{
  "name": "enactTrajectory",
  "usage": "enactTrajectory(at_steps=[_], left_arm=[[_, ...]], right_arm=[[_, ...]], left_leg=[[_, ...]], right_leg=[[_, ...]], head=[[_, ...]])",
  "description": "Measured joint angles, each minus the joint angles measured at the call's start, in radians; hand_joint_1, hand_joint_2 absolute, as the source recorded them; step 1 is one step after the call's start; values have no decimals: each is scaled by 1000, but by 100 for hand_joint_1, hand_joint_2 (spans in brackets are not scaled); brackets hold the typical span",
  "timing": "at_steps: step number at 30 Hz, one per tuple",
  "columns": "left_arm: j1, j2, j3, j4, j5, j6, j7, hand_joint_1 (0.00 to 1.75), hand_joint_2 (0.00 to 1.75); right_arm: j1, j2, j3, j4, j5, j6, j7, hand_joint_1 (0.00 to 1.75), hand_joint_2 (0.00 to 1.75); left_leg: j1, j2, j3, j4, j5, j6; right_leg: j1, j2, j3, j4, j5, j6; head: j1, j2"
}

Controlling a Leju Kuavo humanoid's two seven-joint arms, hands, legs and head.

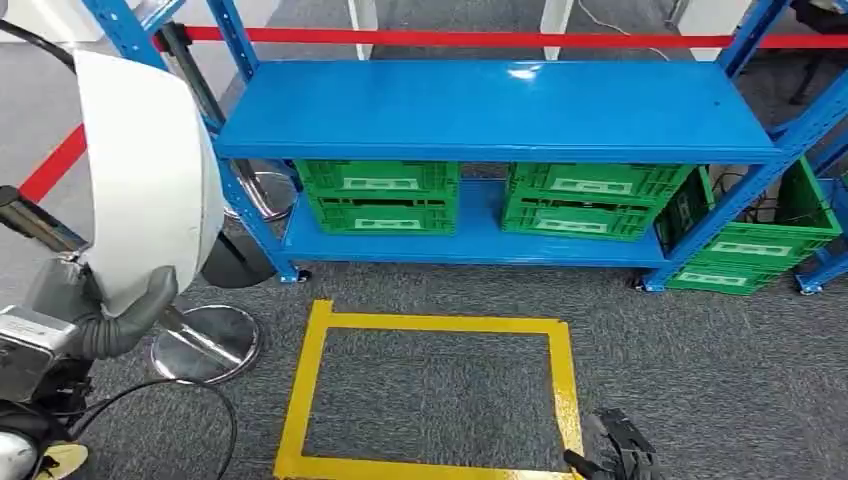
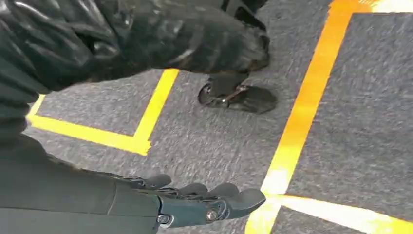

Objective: Take the parts from the cabinet and place them on the table.

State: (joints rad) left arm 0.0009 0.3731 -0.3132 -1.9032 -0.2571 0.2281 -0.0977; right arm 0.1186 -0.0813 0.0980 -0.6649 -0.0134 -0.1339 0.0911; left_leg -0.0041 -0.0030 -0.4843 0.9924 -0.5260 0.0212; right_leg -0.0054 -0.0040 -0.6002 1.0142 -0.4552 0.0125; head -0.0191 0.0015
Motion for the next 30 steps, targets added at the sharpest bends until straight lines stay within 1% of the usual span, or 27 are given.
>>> enactTrajectory(at_steps=[2,3,4,5,6,7,8,9,10,11,12,13,14,15,16,17,18,19,20,22,23,24,25,26,27,28,30], left_arm=[[-4,0,-2,7,3,2,-2,175,175],[-6,0,-4,10,5,2,-2,175,175],[-11,-1,-6,12,5,2,-3,175,175],[-11,-2,-7,15,5,3,-4,175,175],[-12,-2,-7,17,6,5,-4,175,175],[-12,-3,-8,20,6,5,-4,175,175],[-12,-4,-9,22,6,5,-4,175,175],[-12,-4,-10,24,6,5,-4,175,175],[-12,-4,-11,27,6,5,-4,175,175],[-12,-5,-11,29,6,5,-4,175,175],[-12,-5,-12,31,6,5,-4,175,175],[-12,-5,-13,31,6,5,-4,175,175],[-13,-5,-13,31,6,5,-4,175,175],[-15,-5,-14,31,6,6,-5,175,175],[-18,-5,-15,32,7,6,-5,175,175],[-21,-5,-16,32,7,6,-6,175,175],[-21,-4,-17,34,8,6,-6,175,175],[-20,-3,-18,36,9,6,-6,175,175],[-22,-2,-20,37,9,6,-7,175,175],[-23,-2,-21,38,10,6,-7,175,175],[-24,-2,-23,39,10,5,-7,175,175],[-24,-2,-25,40,10,6,-7,175,175],[-25,-2,-27,41,10,6,-7,175,175],[-25,-2,-29,42,10,6,-7,175,175],[-25,-2,-31,42,9,6,-7,175,175],[-26,-2,-32,41,9,6,-7,175,175],[-31,1,-32,41,8,6,-7,175,175]], right_arm=[[4,0,-7,5,-4,8,-8,0,0],[8,0,-11,7,-5,10,-9,0,0],[10,-2,-16,10,-5,10,-11,0,0],[11,-1,-18,11,-5,11,-11,0,0],[10,-1,-18,13,-6,12,-11,0,0],[9,-1,-19,14,-6,14,-12,0,0],[9,-1,-19,14,-6,14,-12,0,0],[9,-1,-21,16,-7,14,-11,0,0],[9,-1,-22,16,-7,14,-12,0,0],[9,-1,-24,18,-7,14,-11,0,0],[8,-1,-24,18,-8,14,-12,0,0],[6,-1,-24,18,-8,14,-12,0,0],[2,-1,-24,18,-11,15,-12,0,0],[1,-1,-25,18,-10,17,-14,0,0],[3,-1,-25,19,-6,18,-15,0,0],[5,-1,-25,20,-2,18,-16,0,0],[8,0,-25,20,0,18,-14,0,0],[10,4,-24,21,1,19,-15,0,0],[11,4,-24,21,1,19,-14,0,0],[12,4,-24,21,1,19,-14,0,0],[12,4,-24,20,-1,18,-14,0,0],[15,5,-24,18,-4,16,-14,0,0],[22,5,-24,11,-6,13,-14,0,0],[26,5,-24,8,-14,9,-17,0,0],[28,5,-24,6,-21,7,-20,0,0],[31,6,-24,0,-24,6,-22,0,0],[37,8,-24,-17,-33,3,-26,0,0]], left_leg=[[-8,0,-12,0,12,5],[-5,2,-17,-18,24,13],[3,11,-14,-31,32,15],[4,10,-28,-33,43,27],[4,11,-43,-30,52,28],[2,12,-57,-25,61,28],[1,13,-72,-20,69,28],[1,14,-88,-14,77,27],[1,14,-104,-7,84,25],[2,15,-121,0,91,23],[2,14,-139,9,99,19],[2,14,-152,17,107,15],[-1,12,-162,24,112,9],[-2,11,-168,28,123,3],[-2,9,-168,24,135,-2],[0,7,-172,19,147,-7],[-2,1,-177,18,161,-13],[2,0,-187,22,142,-18],[2,1,-197,49,79,-28],[11,1,-211,177,-57,-41],[14,1,-214,248,-93,-45],[15,1,-213,307,-90,-48],[16,1,-202,334,-47,-50],[16,1,-174,322,-1,-48],[16,1,-133,276,36,-46],[16,2,-69,194,41,-41],[9,5,73,-18,-39,-25]], right_leg=[[-7,0,-9,-8,19,14],[-2,2,-10,-10,27,23],[-4,6,-22,3,-7,25],[-4,6,-46,43,-65,28],[-5,5,-66,116,-126,29],[-7,5,-82,190,-170,31],[-7,5,-94,259,-195,34],[-7,5,-93,297,-188,36],[-7,5,-75,295,-154,37],[-7,5,-42,260,-111,38],[-7,4,14,187,-73,36],[-7,5,75,103,-68,34],[-5,7,130,20,-106,31],[-3,10,165,-36,-124,22],[0,10,148,-27,-113,21],[3,8,150,-25,-112,17],[0,1,121,-27,-99,7],[-8,-10,115,-28,-86,-2],[-7,-16,109,-27,-75,-15],[-5,-32,80,-26,-52,-21],[-4,-39,64,-25,-41,-22],[-3,-47,47,-20,-27,-21],[-3,-53,24,-12,-16,-19],[-3,-56,3,-5,-8,-16],[-3,-60,-16,3,0,-13],[-3,-62,-31,9,9,-9],[1,-64,-40,13,24,0]], head=[[-2,0],[0,0],[0,0],[6,0],[10,0],[8,0],[10,0],[10,0],[11,0],[10,0],[10,0],[10,0],[10,0],[7,0],[6,0],[8,0],[6,0],[10,0],[6,0],[3,0],[1,0],[2,0],[1,0],[1,0],[1,0],[0,0],[3,0]])
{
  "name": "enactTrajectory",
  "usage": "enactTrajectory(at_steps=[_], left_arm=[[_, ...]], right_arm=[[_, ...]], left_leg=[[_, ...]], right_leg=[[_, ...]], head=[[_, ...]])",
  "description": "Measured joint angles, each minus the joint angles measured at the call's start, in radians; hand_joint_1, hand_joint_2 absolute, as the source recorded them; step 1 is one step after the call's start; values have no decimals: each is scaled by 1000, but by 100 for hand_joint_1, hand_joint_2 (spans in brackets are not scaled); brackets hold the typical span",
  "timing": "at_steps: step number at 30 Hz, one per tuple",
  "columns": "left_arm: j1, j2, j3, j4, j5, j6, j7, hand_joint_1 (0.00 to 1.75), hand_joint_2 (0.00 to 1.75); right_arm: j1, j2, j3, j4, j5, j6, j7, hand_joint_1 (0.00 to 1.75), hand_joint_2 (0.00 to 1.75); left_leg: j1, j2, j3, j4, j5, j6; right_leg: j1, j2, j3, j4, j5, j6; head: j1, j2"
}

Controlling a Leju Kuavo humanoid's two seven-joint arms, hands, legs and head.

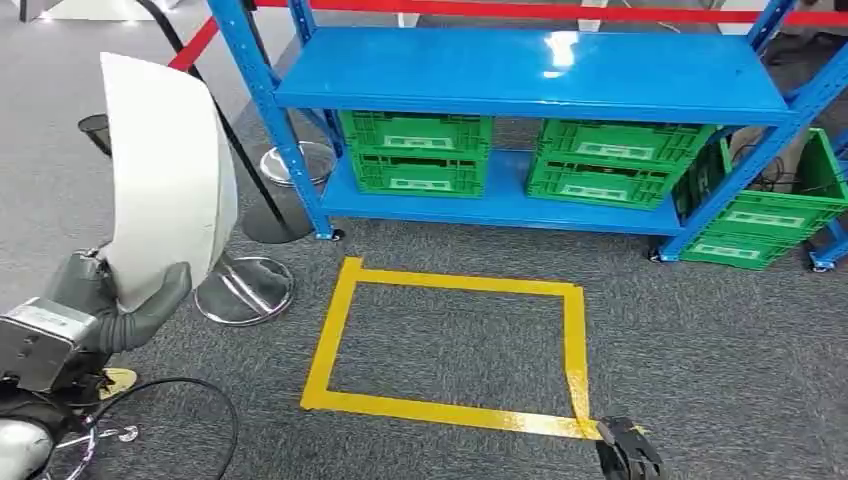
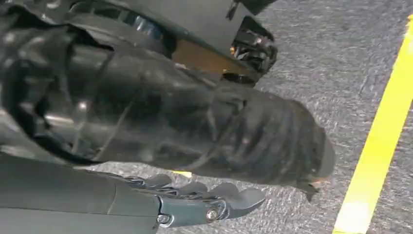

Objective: Take the parts from the cabinet and place them on the table.

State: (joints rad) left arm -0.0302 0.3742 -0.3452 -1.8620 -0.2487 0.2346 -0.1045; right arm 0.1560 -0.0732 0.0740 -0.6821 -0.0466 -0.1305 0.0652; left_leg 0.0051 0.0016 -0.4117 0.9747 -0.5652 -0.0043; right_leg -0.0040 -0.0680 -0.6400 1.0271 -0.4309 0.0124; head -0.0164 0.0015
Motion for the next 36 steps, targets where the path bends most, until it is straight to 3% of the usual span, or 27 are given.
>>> enactTrajectory(at_steps=[1,3,4,5,6,7,8,9,10,11,12,13,14,15,16,18,19,20,21,22,23,24,32,36], left_arm=[[-5,2,0,0,0,1,0,175,175],[-5,3,-2,0,1,1,0,175,175],[-6,2,-3,1,2,1,0,175,175],[-9,2,-4,2,4,1,0,175,175],[-10,2,-5,2,6,1,0,175,175],[-11,1,-5,3,6,1,0,175,175],[-11,1,-6,4,6,1,0,175,175],[-11,1,-6,5,6,1,0,175,175],[-11,1,-7,8,7,1,0,175,175],[-11,1,-8,9,8,1,0,175,175],[-11,1,-8,10,9,1,-1,175,175],[-11,1,-10,11,9,2,-1,175,175],[-12,1,-10,11,10,2,-2,175,175],[-13,1,-10,11,11,2,-4,175,175],[-15,1,-11,12,12,2,-5,175,175],[-17,1,-15,13,13,3,-7,175,175],[-16,2,-18,15,16,3,-7,175,175],[-15,3,-19,16,16,3,-8,175,175],[-16,4,-22,17,18,3,-8,175,175],[-16,4,-23,18,18,3,-10,175,175],[-17,5,-25,19,19,3,-11,175,175],[-17,4,-26,19,19,3,-12,175,175],[-17,4,-26,19,19,3,-12,175,175],[-17,4,-27,21,21,2,-13,175,175]], right_arm=[[1,0,0,-4,-5,1,0,0,0],[5,0,0,-9,-11,6,6,0,0],[8,-1,0,-10,-13,7,7,0,0],[11,-1,0,-12,-14,8,8,0,0],[15,-1,1,-14,-14,8,9,0,0],[17,-1,2,-15,-15,11,9,0,0],[17,-1,2,-17,-15,10,10,0,0],[17,-1,2,-17,-15,10,9,0,0],[17,-1,2,-18,-15,10,9,0,0],[18,-1,2,-21,-15,9,10,0,0],[19,-1,2,-25,-16,8,10,0,0],[19,-1,2,-30,-17,8,11,0,0],[18,-2,2,-35,-19,7,11,0,0],[19,-4,3,-44,-19,7,12,0,0],[18,-4,3,-47,-19,6,12,0,0],[20,-4,3,-48,-22,4,17,0,0],[23,-4,3,-48,-24,3,18,0,0],[24,-4,3,-48,-25,3,18,0,0],[26,-4,3,-52,-26,2,21,0,0],[28,-4,3,-55,-26,-2,21,0,0],[28,-4,3,-58,-28,-4,21,0,0],[28,-4,3,-59,-29,-5,23,0,0],[28,-4,3,-59,-29,-5,23,0,0],[29,-4,3,-61,-31,-7,24,0,0]], left_leg=[[-3,1,2,-18,-11,3],[-9,0,-18,-17,13,17],[2,3,-30,-27,33,27],[0,5,-45,-26,45,33],[0,5,-60,-23,56,42],[-1,4,-79,-19,69,44],[-4,4,-98,-15,81,45],[-5,3,-115,-11,92,46],[-7,1,-141,-2,105,46],[-9,1,-163,6,115,45],[-9,0,-183,15,125,43],[-10,-2,-202,23,135,39],[-10,-4,-212,32,142,36],[-15,-4,-224,42,148,30],[-13,0,-226,44,158,26],[-8,0,-229,37,182,16],[-9,-1,-232,37,191,11],[-7,-4,-245,44,162,5],[-6,-3,-252,76,97,-2],[-2,-3,-261,138,22,-7],[0,-3,-270,215,-35,-10],[1,-3,-275,260,-55,-12],[1,-3,-276,264,-56,-12],[1,-3,-278,321,-57,-13]], right_leg=[[-1,0,-3,-5,17,7],[-6,0,-7,-22,49,16],[-8,10,-17,-22,42,23],[-8,35,-26,-6,-6,27],[-8,51,-39,38,-71,29],[-8,58,-53,118,-148,29],[-7,62,-62,193,-189,31],[-6,64,-67,250,-198,30],[-6,64,-62,298,-172,29],[-6,64,-41,299,-125,27],[-5,65,-5,269,-82,24],[-5,67,51,202,-58,20],[-5,75,116,117,-74,16],[1,84,211,-11,-133,14],[-1,82,222,-63,-160,10],[6,83,209,-52,-146,1],[2,82,198,-56,-133,-5],[-3,78,187,-55,-119,-10],[-3,81,172,-55,-105,-21],[-2,80,157,-53,-92,-24],[-1,82,148,-48,-79,-24],[-1,84,135,-45,-71,-24],[-1,85,134,-45,-70,-24],[-1,88,112,-37,-57,-24]], head=[[0,0],[-2,0],[0,0],[0,0],[5,0],[8,0],[10,0],[10,0],[9,0],[10,0],[10,0],[10,0],[9,0],[10,0],[6,0],[9,0],[8,0],[9,0],[5,0],[0,0],[3,0],[2,0],[2,0],[2,0]])
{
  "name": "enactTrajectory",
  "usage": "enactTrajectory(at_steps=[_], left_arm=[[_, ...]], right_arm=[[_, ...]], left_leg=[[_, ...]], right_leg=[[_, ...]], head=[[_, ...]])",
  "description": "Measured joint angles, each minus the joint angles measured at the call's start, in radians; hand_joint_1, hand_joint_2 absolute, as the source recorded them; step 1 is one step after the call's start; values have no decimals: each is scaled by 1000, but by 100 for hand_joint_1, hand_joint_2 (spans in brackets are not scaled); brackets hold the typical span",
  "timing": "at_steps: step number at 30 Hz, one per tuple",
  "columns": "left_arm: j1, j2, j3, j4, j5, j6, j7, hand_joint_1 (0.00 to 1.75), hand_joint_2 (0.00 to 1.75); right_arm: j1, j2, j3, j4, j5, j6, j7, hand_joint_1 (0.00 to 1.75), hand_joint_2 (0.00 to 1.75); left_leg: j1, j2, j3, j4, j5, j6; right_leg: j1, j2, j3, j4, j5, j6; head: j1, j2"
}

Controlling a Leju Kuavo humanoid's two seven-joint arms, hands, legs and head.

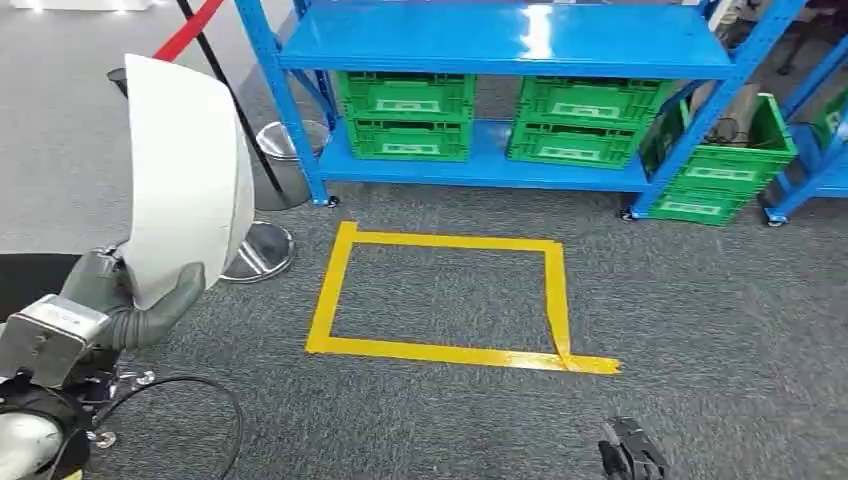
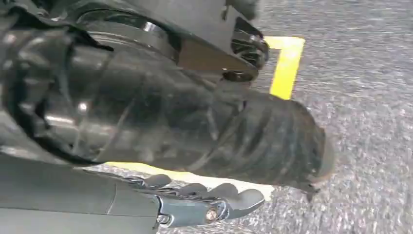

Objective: Take the parts from the cabinet and place them on the table.

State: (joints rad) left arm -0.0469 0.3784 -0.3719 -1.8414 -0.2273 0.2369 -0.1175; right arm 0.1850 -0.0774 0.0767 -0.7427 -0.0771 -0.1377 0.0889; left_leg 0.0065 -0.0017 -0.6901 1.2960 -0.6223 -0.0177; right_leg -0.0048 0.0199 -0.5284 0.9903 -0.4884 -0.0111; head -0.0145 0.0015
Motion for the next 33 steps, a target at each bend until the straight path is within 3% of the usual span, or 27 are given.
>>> enactTrajectory(at_steps=[1,2,3,4,5,6,7,9,10,11,12,13,15,16,17,18,20,21,23,25,26,27,28,30,31,32,33], left_arm=[[0,0,-2,2,4,-1,-1,175,175],[0,0,-2,2,5,-1,-1,175,175],[-2,0,-4,3,5,-4,-2,175,175],[-7,2,-3,3,6,-3,-3,175,175],[-12,0,-7,4,6,-4,-3,175,175],[-12,-1,-10,6,7,-6,-3,175,175],[-11,-1,-11,6,7,-6,-3,175,175],[-11,-1,-11,8,7,-6,-3,175,175],[-12,-1,-11,8,7,-6,-3,175,175],[-13,-1,-11,8,8,-6,-4,175,175],[-15,0,-11,8,13,-6,-8,175,175],[-15,0,-11,8,18,-8,-11,175,175],[-18,0,-15,8,27,-16,-16,175,175],[-16,0,-17,10,31,-18,-18,175,175],[-15,0,-18,11,35,-19,-21,175,175],[-12,2,-19,11,41,-19,-23,175,175],[-11,2,-20,12,51,-21,-30,175,175],[-11,2,-21,13,57,-23,-34,175,175],[-11,2,-23,13,68,-29,-42,175,175],[-11,2,-23,13,80,-39,-54,175,175],[-12,3,-23,13,83,-39,-58,175,175],[-11,3,-23,13,86,-40,-60,175,175],[-13,4,-23,13,88,-42,-61,175,175],[-20,4,-24,13,95,-45,-68,175,175],[-20,2,-24,13,103,-46,-71,175,175],[-23,2,-24,13,109,-53,-75,175,175],[-20,2,-24,13,122,-58,-84,175,175]], right_arm=[[3,0,0,-2,-2,-2,2,0,0],[3,0,0,-2,-2,-2,2,0,0],[6,0,0,-6,-3,-5,3,0,0],[5,0,0,-15,-3,-5,3,0,0],[15,-5,0,-16,-3,-7,3,0,0],[9,-5,3,-18,-4,-5,5,0,0],[9,-5,3,-18,-4,-6,5,0,0],[10,-6,3,-19,-4,-6,5,0,0],[9,-6,3,-20,-4,-6,5,0,0],[7,-6,3,-23,-4,-6,5,0,0],[6,-8,3,-29,-4,-8,5,0,0],[4,-8,4,-30,-5,-9,5,0,0],[15,-8,4,-31,-8,-14,8,0,0],[22,-8,4,-31,-10,-16,11,0,0],[28,-8,4,-32,-10,-18,11,0,0],[30,-9,4,-35,-10,-19,13,0,0],[26,-9,3,-40,-12,-22,14,0,0],[26,-9,4,-43,-14,-23,15,0,0],[31,-9,5,-45,-20,-26,18,0,0],[36,-9,6,-49,-27,-30,21,0,0],[37,-9,6,-54,-29,-32,22,0,0],[34,-9,9,-57,-31,-32,22,0,0],[35,-10,10,-60,-31,-33,23,0,0],[42,-11,11,-62,-37,-38,24,0,0],[47,-17,11,-62,-39,-40,24,0,0],[53,-18,14,-62,-42,-41,24,0,0],[56,-18,18,-64,-46,-43,19,0,0]], left_leg=[[0,0,23,19,55,1],[0,0,29,15,62,1],[0,-13,120,-103,124,12],[0,-71,245,-309,57,28],[5,-23,215,-321,102,47],[2,40,131,-316,167,58],[3,52,111,-311,179,55],[5,77,70,-299,200,47],[6,88,54,-291,209,42],[1,96,47,-282,215,34],[1,107,41,-273,221,28],[0,118,39,-274,233,23],[5,138,38,-281,253,15],[9,131,30,-280,249,7],[14,81,28,-261,194,-1],[14,42,19,-209,116,-2],[11,15,1,-63,3,-1],[9,12,-1,-3,-6,2],[5,9,33,5,61,13],[-2,-16,130,-135,125,34],[-5,-57,180,-219,114,48],[1,-78,217,-280,92,53],[-4,-70,222,-294,84,45],[-9,-49,218,-305,83,47],[3,-34,212,-317,96,51],[3,-20,210,-321,104,56],[3,-8,203,-321,111,65]], right_leg=[[0,8,-38,14,16,3],[0,9,-42,16,18,3],[1,25,-83,33,36,9],[0,51,-112,39,67,27],[-5,66,-128,28,91,45],[-12,-14,-185,314,-132,74],[-14,-14,-175,339,-91,79],[-19,-26,-99,283,8,87],[-21,-45,-32,202,11,90],[-19,-80,50,94,-41,90],[-10,-86,114,-9,-79,82],[-11,-78,96,-17,-92,64],[-6,-59,76,-8,-76,45],[-10,-54,64,-10,-63,34],[-9,-48,51,-8,-50,28],[-9,-41,36,-8,-36,17],[-5,-18,12,-5,-7,10],[-1,-4,-8,-2,5,8],[6,19,-45,4,27,7],[9,44,-71,13,44,9],[6,55,-81,17,50,11],[13,67,-90,23,58,17],[7,79,-97,22,67,25],[2,102,-112,20,88,39],[7,109,-119,19,93,44],[7,60,-137,36,69,46],[5,18,-156,87,22,54]], head=[[0,0],[0,0],[-1,0],[0,0],[-2,0],[11,0],[11,0],[11,0],[11,0],[11,0],[10,0],[8,0],[9,0],[9,0],[8,0],[8,0],[3,0],[3,0],[3,0],[3,0],[3,0],[6,0],[1,0],[-1,0],[0,0],[-2,0],[11,0]])
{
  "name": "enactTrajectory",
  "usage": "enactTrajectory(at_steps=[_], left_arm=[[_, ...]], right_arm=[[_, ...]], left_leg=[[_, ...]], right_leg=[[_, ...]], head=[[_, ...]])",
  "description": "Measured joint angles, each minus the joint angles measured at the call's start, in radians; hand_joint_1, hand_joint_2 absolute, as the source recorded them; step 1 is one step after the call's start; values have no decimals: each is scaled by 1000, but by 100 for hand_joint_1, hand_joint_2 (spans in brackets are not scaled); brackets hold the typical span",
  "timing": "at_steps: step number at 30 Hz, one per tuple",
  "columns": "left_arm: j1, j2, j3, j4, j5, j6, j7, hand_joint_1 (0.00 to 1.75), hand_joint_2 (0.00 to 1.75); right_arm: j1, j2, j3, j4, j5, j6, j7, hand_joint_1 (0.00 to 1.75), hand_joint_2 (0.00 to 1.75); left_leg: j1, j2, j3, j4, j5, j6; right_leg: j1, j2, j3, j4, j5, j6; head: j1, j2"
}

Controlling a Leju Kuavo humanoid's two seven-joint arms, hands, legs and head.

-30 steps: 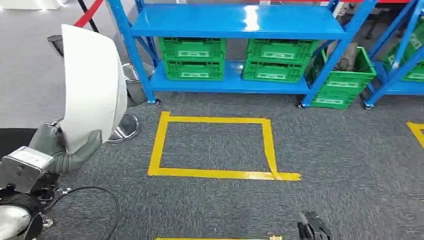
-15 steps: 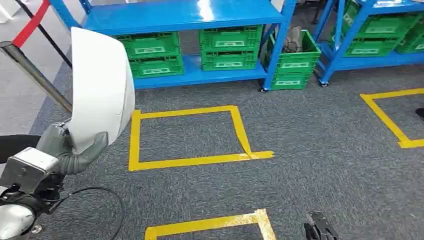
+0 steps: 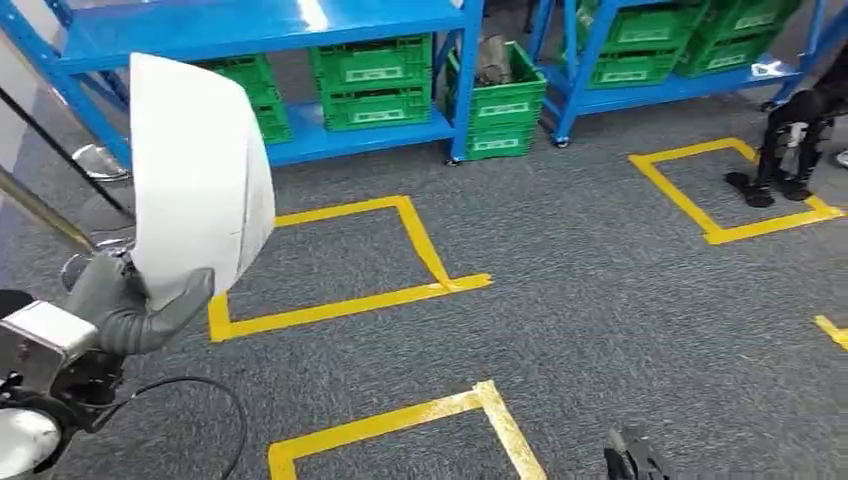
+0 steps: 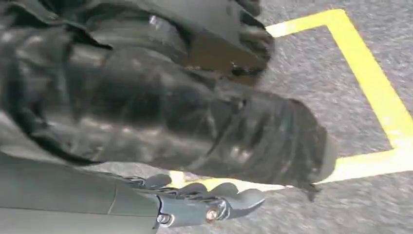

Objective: Take the parts from the cabinet and place them on the table.

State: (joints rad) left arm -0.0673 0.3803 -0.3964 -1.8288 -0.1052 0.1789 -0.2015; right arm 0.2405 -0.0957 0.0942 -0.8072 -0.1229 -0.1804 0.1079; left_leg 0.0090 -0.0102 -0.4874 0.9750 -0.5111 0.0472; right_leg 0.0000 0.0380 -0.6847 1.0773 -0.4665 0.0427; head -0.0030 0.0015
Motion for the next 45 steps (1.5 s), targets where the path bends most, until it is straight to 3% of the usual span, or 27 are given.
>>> enactTrajectory(at_steps=[2,4,6,8,9,10,13,15,16,18,19,20,22,23,24,26,28,29,30,31,34,36,38,39,40,44,45], left_arm=[[6,0,1,0,24,-13,-14,175,175],[10,0,1,0,32,-15,-19,175,175],[10,0,1,0,34,-15,-21,175,175],[10,0,2,0,43,-19,-29,175,175],[10,1,3,0,46,-21,-31,175,175],[9,1,3,0,53,-24,-36,175,175],[8,1,3,0,69,-35,-49,175,175],[10,2,6,-1,79,-41,-57,175,175],[11,4,9,0,85,-47,-62,175,175],[13,5,10,0,90,-50,-65,175,175],[14,5,10,0,93,-53,-66,175,175],[14,5,11,0,95,-54,-69,175,175],[7,5,15,0,95,-56,-74,175,175],[2,5,21,0,93,-59,-74,175,175],[-3,5,27,0,88,-64,-74,175,175],[-1,7,42,-4,80,-83,-76,175,175],[1,5,54,-5,71,-102,-86,175,175],[-1,1,58,-5,69,-113,-95,175,175],[1,-2,61,-5,62,-124,-102,175,175],[3,-6,65,-6,60,-129,-109,175,175],[11,-17,75,-5,52,-139,-116,175,175],[11,-23,77,-5,51,-139,-116,175,175],[11,-28,78,-5,47,-140,-116,175,175],[10,-31,78,-5,42,-143,-116,175,175],[10,-32,79,-6,41,-145,-116,175,175],[8,-40,79,-10,21,-154,-105,175,175],[5,-40,80,-11,19,-155,-103,175,175]], right_arm=[[-5,0,10,0,-9,-8,-16,0,0],[-5,0,14,0,-12,-12,-19,0,0],[-1,0,14,0,-14,-15,-21,0,0],[-2,0,15,0,-18,-19,-28,0,0],[-5,0,17,0,-19,-19,-29,0,0],[-4,0,19,-2,-23,-22,-32,0,0],[13,-1,31,-2,-40,-37,-39,0,0],[21,-1,40,-3,-51,-43,-49,0,0],[21,-2,46,-3,-59,-50,-55,0,0],[21,-4,58,-3,-66,-56,-61,0,0],[22,-4,61,-3,-70,-60,-62,0,0],[25,-5,64,-3,-72,-63,-61,0,0],[31,-11,75,-14,-76,-85,-61,0,0],[37,-18,81,-36,-75,-107,-73,0,0],[46,-22,82,-67,-66,-127,-100,0,0],[55,-42,74,-171,-20,-166,-176,0,0],[61,-63,52,-268,38,-170,-219,0,0],[59,-77,36,-317,68,-157,-233,0,0],[61,-83,15,-371,98,-132,-244,0,0],[56,-90,-15,-427,129,-101,-254,0,0],[23,-88,-101,-568,187,-35,-259,0,0],[29,-88,-139,-626,200,-22,-267,0,0],[34,-87,-167,-676,209,-5,-311,0,0],[30,-87,-174,-695,214,2,-329,0,0],[25,-85,-180,-724,217,8,-352,0,0],[22,-84,-202,-862,219,21,-398,0,0],[22,-83,-204,-894,218,21,-412,0,0]], left_leg=[[-2,31,-16,1,12,-1],[-1,57,-32,5,22,-6],[1,83,-44,12,26,-12],[2,106,-48,20,27,-20],[-7,114,-51,24,26,-28],[-7,122,-52,25,29,-35],[-1,146,-52,24,35,-51],[5,55,-73,73,-20,-64],[5,32,-102,147,-67,-63],[4,20,-163,301,-135,-62],[4,19,-173,332,-138,-59],[4,18,-161,316,-118,-56],[3,4,-89,177,-34,-46],[3,-22,-50,98,2,-39],[5,-76,-35,60,0,-30],[3,-66,-35,41,-7,-35],[2,-41,-39,33,5,-26],[11,-22,-38,24,12,-22],[10,-13,-38,22,16,-19],[8,-1,-41,22,18,-15],[4,51,-46,23,19,-13],[4,73,-45,23,19,-13],[3,94,-43,23,18,-16],[0,103,-41,24,16,-20],[-7,112,-44,26,16,-26],[-8,147,-44,26,15,-45],[-3,98,-48,40,-3,-52]], right_leg=[[-9,-27,-56,161,-89,14],[-16,-33,-68,237,-115,26],[-23,-44,21,125,-67,31],[-23,-96,142,-60,-31,32],[-15,-117,156,-76,-41,19],[-13,-99,148,-75,-31,3],[-11,-72,133,-75,-20,-21],[-16,-57,128,-79,-7,-38],[-15,-48,122,-79,-3,-44],[-11,-24,111,-79,4,-49],[-9,-8,107,-78,8,-49],[-8,5,104,-76,11,-48],[-7,34,98,-70,14,-43],[-7,47,96,-67,15,-42],[-7,56,90,-61,17,-37],[-12,82,64,-53,28,-20],[-16,113,53,-61,43,0],[-17,102,44,-54,37,1],[-9,39,28,-26,10,4],[-10,2,3,31,-26,8],[-12,-34,-85,254,-120,16],[-13,-39,-43,205,-83,17],[-12,-61,72,10,-5,11],[-6,-101,107,-63,-7,6],[5,-127,120,-69,-10,-7],[3,-76,104,-73,1,-38],[-1,-67,107,-77,6,-45]], head=[[0,0],[1,0],[1,0],[1,0],[2,0],[-5,0],[-5,0],[-9,0],[-12,0],[-12,0],[-13,0],[-13,0],[-13,0],[-13,0],[-11,0],[-14,0],[-14,0],[-13,0],[-3,0],[4,0],[2,0],[3,0],[3,0],[3,0],[3,0],[2,0],[0,0]])
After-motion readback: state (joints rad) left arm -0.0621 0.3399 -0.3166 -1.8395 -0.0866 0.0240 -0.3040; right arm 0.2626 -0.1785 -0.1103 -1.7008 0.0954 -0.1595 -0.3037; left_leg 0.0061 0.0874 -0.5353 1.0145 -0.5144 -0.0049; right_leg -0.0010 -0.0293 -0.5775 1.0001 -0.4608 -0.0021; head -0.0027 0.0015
